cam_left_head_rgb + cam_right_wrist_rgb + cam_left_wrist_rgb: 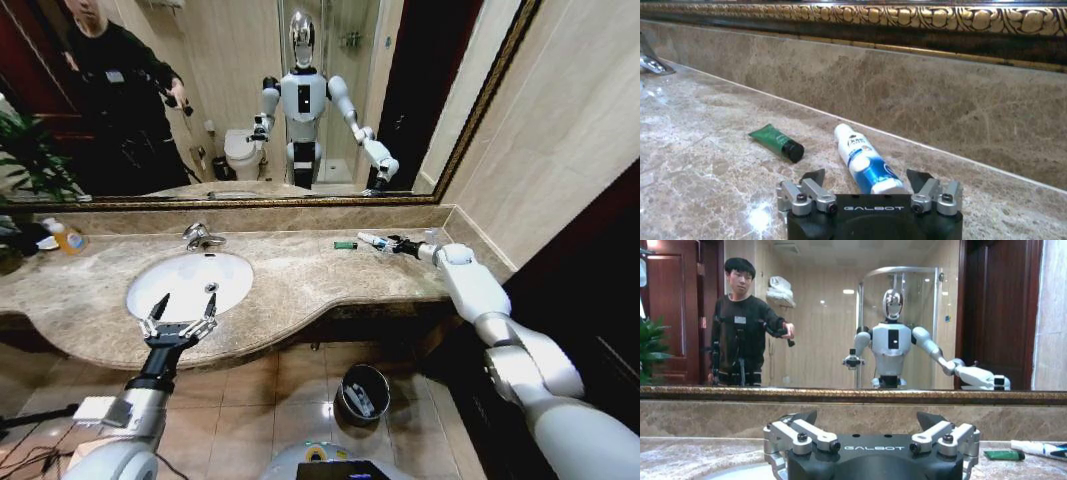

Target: Pick up the trash from the sink and place it in the trash bin.

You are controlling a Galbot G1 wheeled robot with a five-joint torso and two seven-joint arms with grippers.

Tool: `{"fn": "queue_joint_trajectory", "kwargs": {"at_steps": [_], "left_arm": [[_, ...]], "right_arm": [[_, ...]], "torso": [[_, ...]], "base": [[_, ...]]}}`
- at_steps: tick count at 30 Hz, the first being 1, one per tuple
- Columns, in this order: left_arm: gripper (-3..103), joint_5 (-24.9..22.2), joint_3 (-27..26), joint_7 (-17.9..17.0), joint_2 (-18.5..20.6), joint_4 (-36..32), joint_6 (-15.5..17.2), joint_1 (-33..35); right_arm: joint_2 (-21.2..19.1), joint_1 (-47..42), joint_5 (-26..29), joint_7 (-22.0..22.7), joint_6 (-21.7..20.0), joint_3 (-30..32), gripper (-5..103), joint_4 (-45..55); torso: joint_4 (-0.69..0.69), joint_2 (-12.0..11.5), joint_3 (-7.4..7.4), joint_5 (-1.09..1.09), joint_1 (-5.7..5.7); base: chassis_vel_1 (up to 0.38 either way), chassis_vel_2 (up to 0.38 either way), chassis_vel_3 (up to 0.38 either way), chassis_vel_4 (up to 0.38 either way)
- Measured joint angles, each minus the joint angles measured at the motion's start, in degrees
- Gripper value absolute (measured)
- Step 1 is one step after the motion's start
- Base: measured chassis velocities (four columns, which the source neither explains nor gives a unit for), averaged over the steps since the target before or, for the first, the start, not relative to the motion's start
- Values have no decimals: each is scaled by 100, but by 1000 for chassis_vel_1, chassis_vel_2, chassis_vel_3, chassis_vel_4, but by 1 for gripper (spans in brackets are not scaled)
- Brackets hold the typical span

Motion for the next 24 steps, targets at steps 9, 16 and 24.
{"fn": "queue_joint_trajectory", "kwargs": {"at_steps": [9, 16, 24], "left_arm": [[100, 0, 0, 0, 0, 0, 0, 0], [100, 0, 0, 0, 0, 0, 0, 0], [100, 0, 0, 1, -1, 0, 0, 0]], "right_arm": [[42, -149, 71, 311, 148, 106, 49, -19], [25, -327, 170, 424, 223, 144, 29, 155], [-240, -1086, 782, 762, -14, 196, 27, 1311]], "torso": [[0, 0, 0, 1, 0], [0, 0, 0, 1, 0], [2, 0, 0, 2, 0]], "base": [[0, 0, 0, 0], [0, 0, 0, 0], [0, 0, 0, 0]]}}
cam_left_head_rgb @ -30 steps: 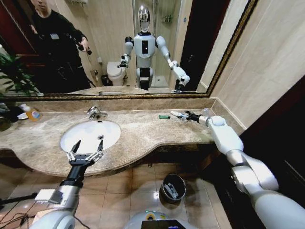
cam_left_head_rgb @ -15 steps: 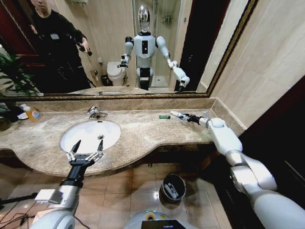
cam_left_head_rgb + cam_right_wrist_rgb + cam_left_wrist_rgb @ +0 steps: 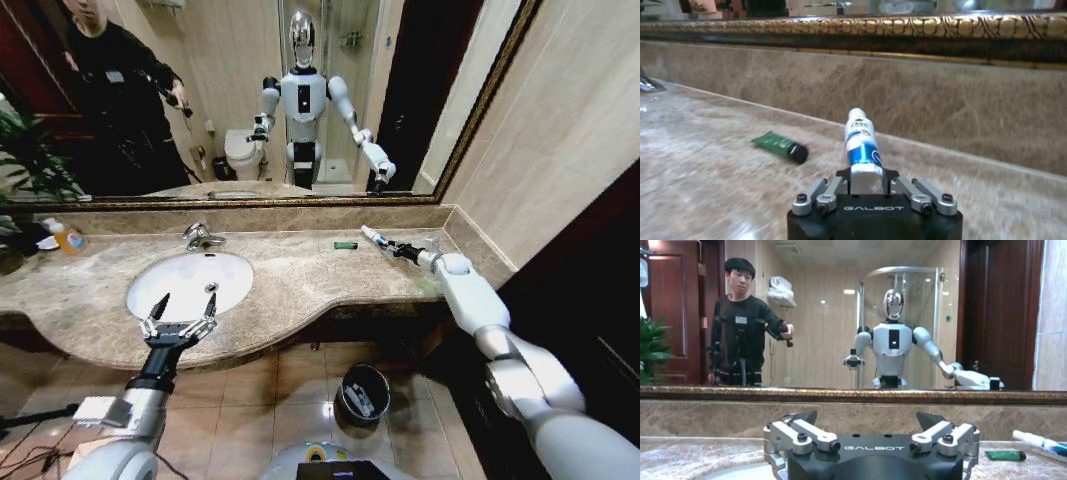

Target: Pick up the trash from the sink and place it in the trash bin.

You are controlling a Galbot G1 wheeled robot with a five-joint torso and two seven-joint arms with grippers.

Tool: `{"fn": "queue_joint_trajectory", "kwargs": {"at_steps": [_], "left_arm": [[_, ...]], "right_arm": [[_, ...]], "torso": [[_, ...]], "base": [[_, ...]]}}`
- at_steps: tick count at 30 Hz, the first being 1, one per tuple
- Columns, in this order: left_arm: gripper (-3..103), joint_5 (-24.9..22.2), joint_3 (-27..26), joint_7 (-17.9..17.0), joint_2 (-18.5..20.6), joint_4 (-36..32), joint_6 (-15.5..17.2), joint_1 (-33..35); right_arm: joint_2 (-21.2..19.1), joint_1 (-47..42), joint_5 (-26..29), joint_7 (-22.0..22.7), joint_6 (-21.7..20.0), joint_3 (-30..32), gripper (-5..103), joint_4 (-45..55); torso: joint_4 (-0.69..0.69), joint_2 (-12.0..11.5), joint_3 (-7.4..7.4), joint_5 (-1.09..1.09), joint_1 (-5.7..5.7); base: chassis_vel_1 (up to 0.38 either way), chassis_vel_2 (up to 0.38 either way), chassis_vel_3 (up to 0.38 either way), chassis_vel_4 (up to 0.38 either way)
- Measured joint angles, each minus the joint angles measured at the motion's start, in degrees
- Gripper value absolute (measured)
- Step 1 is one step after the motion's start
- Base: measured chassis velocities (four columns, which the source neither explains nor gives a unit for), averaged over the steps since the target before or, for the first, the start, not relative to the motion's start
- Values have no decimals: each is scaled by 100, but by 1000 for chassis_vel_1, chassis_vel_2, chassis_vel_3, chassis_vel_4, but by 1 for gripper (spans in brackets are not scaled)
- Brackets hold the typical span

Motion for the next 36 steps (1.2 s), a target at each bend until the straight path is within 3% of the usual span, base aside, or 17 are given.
{"fn": "queue_joint_trajectory", "kwargs": {"at_steps": [3, 9, 11, 19, 23, 27, 28, 30, 36], "left_arm": [[100, 0, 0, -1, 1, 0, 0, 0], [100, 0, 0, -1, 0, 0, 0, 0], [100, 0, 1, 0, 1, 0, 0, 0], [100, 0, 0, -1, 1, 0, 0, 1], [100, 0, 0, -1, 1, 0, 0, 0], [100, 0, 0, -1, 0, 0, 0, 0], [100, 0, 0, -1, 0, 0, 0, 0], [100, 0, 0, -1, 1, 0, 0, 0], [100, 0, 0, 0, 0, 0, 0, 0]], "right_arm": [[-317, -782, 568, 424, -153, 64, 27, 1125], [-748, -1819, 1191, 1165, -277, 342, 27, 2668], [-969, -2558, 1460, 1542, -326, 543, 27, 3572], [-1072, -4100, 1653, 2115, -421, 1389, 27, 5255], [-846, -4989, 1656, 2459, -375, 1827, 27, 6001], [-204, -6077, 1429, 3401, -160, 2107, 27, 6844], [-204, -6077, 1429, 3401, -160, 2107, 27, 6844], [192, -6555, 1110, 3707, 48, 2162, 27, 7150], [1009, -7524, 328, 3454, 742, 2267, 27, 7305]], "torso": [[-3, 0, 0, 1, -1], [-1, 1, -1, -3, -1], [-4, 1, -1, 0, -2], [-2, 1, -1, -3, -1], [-2, 1, -1, -1, -1], [-2, 1, -1, -1, -2], [-2, 1, -1, -1, -2], [-1, 1, -1, -2, -1], [-2, 1, -1, -2, -1]], "base": [[0, 0, 0, 0], [0, 0, 0, 0], [0, 0, 0, 0], [0, 0, 0, 0], [0, 0, 0, 0], [0, 0, 0, 0], [0, 0, 0, 0], [0, 0, 0, 0], [0, 0, 0, 0]]}}
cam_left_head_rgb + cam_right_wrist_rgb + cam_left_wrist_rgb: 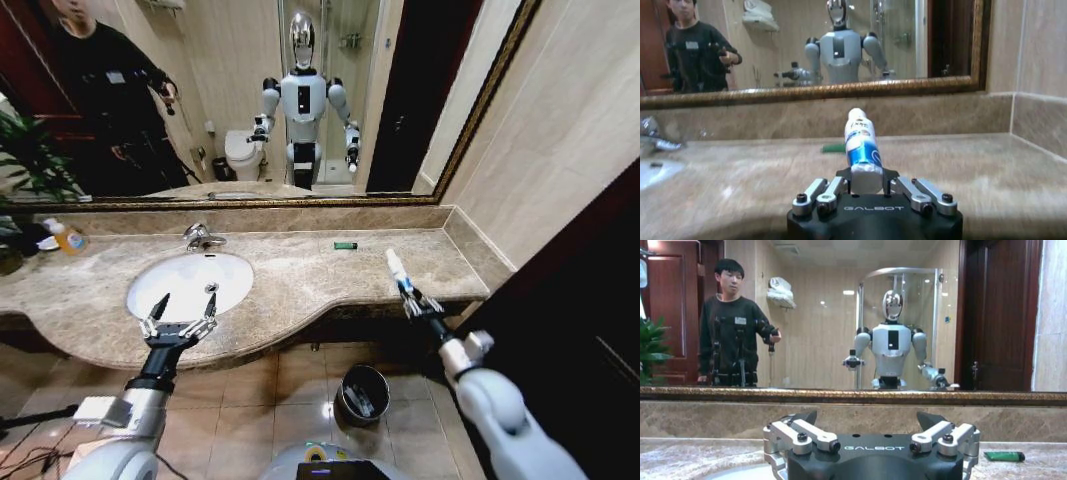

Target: Pick up the trash from the sink and place it in the trash bin.

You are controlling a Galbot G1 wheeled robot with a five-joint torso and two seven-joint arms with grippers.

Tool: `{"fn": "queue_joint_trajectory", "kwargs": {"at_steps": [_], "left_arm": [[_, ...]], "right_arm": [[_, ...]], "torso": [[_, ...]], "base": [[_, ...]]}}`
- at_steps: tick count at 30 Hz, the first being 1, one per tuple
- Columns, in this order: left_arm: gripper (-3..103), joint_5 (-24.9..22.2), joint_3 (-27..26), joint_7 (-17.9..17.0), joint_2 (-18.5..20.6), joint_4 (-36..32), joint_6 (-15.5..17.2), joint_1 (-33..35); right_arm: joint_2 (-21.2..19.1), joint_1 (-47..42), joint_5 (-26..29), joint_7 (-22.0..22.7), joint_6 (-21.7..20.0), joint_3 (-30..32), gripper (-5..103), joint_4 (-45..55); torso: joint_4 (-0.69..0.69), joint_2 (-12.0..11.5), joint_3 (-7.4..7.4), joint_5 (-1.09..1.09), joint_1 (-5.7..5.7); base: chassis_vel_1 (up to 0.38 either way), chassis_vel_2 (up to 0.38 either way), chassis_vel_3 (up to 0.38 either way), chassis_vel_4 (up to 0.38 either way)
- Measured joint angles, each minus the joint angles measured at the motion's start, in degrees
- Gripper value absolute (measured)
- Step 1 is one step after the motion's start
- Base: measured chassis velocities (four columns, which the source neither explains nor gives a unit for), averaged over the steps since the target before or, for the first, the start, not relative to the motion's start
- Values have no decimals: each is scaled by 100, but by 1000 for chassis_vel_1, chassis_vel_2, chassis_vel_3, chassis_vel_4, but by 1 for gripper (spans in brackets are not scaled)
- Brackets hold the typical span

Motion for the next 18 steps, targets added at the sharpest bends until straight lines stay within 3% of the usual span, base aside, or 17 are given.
{"fn": "queue_joint_trajectory", "kwargs": {"at_steps": [6, 11, 18], "left_arm": [[100, 0, 0, -1, 0, 0, 0, 0], [100, 0, 0, -1, 0, 0, 0, 0], [100, 0, 0, 0, 0, 0, 0, 0]], "right_arm": [[1064, -809, -560, -768, 864, 143, 27, -492], [1373, -828, -861, -1068, 1185, 163, 27, -1067], [1723, -93, -1634, -1102, 1497, 38, 27, -2923]], "torso": [[-1, 0, 0, -2, 0], [0, 0, 0, 0, 0], [0, -1, 1, 0, 1]], "base": [[0, 0, 0, 0], [0, 0, 0, 0], [0, 0, 0, 0]]}}
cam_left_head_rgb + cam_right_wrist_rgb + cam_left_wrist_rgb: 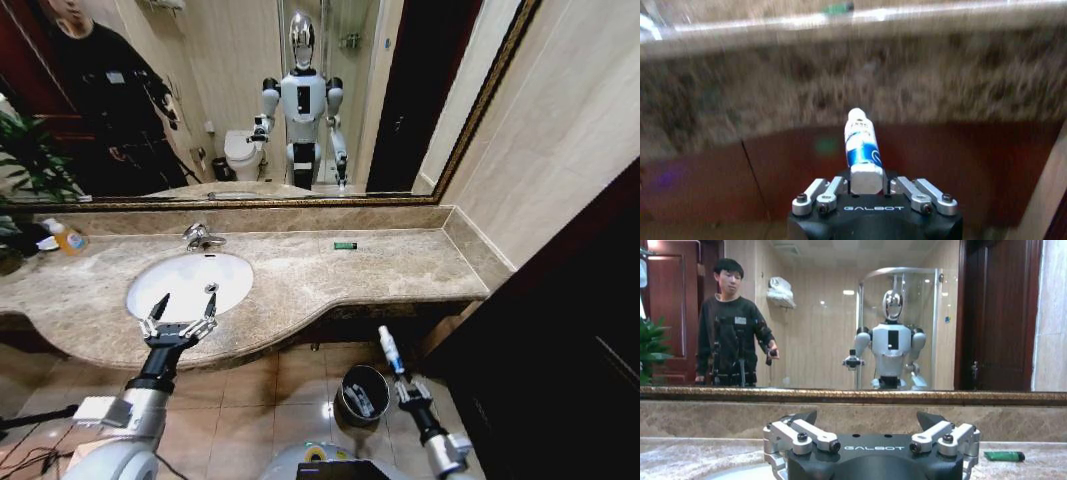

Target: Pick up the trash from the sink and place it in the trash bin.

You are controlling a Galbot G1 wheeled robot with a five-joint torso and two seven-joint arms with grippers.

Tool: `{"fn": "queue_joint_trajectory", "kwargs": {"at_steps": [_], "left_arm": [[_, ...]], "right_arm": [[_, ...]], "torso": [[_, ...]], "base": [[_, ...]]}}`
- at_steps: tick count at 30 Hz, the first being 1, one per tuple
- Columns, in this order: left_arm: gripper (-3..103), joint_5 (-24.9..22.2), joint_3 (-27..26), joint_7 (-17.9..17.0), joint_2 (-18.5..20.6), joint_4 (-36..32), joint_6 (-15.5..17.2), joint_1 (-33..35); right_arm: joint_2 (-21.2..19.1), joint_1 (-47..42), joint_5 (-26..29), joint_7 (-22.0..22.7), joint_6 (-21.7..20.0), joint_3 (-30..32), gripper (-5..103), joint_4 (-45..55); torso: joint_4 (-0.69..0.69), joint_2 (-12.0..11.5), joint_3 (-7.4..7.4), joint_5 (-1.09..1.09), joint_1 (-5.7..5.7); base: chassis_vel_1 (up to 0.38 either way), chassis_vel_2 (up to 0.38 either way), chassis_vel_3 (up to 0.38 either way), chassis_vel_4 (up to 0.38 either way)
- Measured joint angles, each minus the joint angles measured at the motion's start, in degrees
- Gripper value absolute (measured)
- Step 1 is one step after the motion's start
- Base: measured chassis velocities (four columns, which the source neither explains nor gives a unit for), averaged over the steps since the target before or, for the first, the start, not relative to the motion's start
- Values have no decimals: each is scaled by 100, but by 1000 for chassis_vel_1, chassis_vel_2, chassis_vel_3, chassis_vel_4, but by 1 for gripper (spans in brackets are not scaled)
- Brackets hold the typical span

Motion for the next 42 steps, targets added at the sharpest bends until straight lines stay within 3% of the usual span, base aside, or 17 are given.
{"fn": "queue_joint_trajectory", "kwargs": {"at_steps": [8, 19, 22, 25, 27, 29, 30, 33, 35, 42], "left_arm": [[100, 0, 0, 0, 0, 0, 0, 0], [100, 0, 0, 0, 0, 0, 0, 0], [100, 0, 0, 0, 0, 0, 0, 0], [100, 0, 0, 0, 0, 0, 0, 0], [100, 0, 0, 0, 0, 0, 0, 0], [100, 0, -1, 0, 0, 0, 0, 0], [100, 0, 0, 0, 0, 0, 0, 0], [100, 0, 0, 0, 0, 0, 0, 0], [100, 0, 0, 0, 0, 0, 0, 0], [100, 0, -1, 0, 0, 0, 0, 0]], "right_arm": [[-57, 976, -429, 550, 290, -377, 27, -1750], [30, 1897, -876, 1002, 636, -359, 27, -3525], [3, 2192, -1013, 1185, 821, -354, 42, -4079], [-10, 2248, -1016, 1226, 826, -358, 48, -4161], [-39, 2283, -1016, 1242, 826, -375, 59, -4203], [-48, 2291, -1016, 1244, 826, -378, 59, -4207], [-66, 2303, -1013, 1249, 824, -387, 70, -4208], [-85, 2299, -1001, 1252, 820, -396, 75, -4197], [-110, 2250, -983, 1253, 813, -409, 90, -4126], [-150, 2116, -921, 1253, 810, -418, 100, -3952]], "torso": [[1, 0, 0, -1, 0], [0, 0, 0, 0, 0], [0, 0, 0, 1, 0], [0, 0, 0, 1, 0], [0, 0, 0, 1, 0], [0, 0, 0, 1, 0], [0, 0, 0, 1, 0], [0, 0, 0, 1, 0], [0, 0, 0, 1, 0], [0, 0, 0, 1, 0]], "base": [[0, 0, 0, 0], [0, 0, 0, 0], [0, 0, 0, 0], [0, 0, 0, 0], [0, 0, 0, 0], [0, 0, 0, 0], [0, 0, 0, 0], [0, 0, 0, 0], [0, 0, 0, 0], [0, 0, 0, 0]]}}
